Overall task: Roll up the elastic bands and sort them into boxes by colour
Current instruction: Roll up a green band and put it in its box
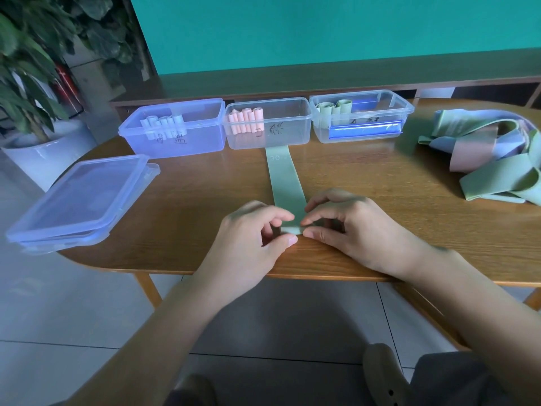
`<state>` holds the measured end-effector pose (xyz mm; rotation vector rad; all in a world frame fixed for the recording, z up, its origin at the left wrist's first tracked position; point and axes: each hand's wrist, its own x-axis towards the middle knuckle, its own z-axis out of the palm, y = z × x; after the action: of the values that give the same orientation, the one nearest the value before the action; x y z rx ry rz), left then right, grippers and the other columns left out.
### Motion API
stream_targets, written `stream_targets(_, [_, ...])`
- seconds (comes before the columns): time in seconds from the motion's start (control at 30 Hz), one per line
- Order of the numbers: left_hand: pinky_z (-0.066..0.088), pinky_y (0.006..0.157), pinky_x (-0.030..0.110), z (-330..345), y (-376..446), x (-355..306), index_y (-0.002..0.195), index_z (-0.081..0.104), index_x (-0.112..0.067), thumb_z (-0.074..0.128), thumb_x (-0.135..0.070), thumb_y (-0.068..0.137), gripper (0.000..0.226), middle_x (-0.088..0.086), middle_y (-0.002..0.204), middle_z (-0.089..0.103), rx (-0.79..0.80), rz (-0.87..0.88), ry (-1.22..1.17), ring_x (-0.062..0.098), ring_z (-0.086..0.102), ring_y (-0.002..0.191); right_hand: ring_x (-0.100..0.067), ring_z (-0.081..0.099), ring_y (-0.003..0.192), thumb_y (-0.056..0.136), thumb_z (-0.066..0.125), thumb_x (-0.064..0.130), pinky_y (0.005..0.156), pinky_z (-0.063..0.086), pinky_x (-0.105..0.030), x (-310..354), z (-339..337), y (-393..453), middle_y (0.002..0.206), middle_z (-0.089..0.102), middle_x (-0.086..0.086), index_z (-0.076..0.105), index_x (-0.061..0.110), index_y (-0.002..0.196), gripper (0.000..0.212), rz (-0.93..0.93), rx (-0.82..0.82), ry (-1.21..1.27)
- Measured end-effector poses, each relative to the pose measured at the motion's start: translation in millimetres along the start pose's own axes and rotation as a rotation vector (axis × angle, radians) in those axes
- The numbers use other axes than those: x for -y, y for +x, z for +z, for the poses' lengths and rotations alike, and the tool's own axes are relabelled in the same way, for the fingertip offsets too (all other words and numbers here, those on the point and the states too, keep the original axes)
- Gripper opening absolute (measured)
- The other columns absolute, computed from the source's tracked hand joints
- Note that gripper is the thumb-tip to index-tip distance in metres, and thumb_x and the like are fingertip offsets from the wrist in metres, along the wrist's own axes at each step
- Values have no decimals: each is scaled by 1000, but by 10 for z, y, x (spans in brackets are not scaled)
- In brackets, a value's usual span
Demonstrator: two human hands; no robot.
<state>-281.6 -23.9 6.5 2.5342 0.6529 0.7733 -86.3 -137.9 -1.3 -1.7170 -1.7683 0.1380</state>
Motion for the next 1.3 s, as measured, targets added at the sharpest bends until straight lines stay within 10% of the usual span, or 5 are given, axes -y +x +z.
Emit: stream_targets(1.3, [48,76,9,9,-102,-32,97,70,-26,70,-30,92,6,-23,87,61,0,13,-9,-6,57,95,-6,63,86,89,77,29,78,43,-14,69,-45,-90,93,67,13,79,21,101,15,0,-24,73])
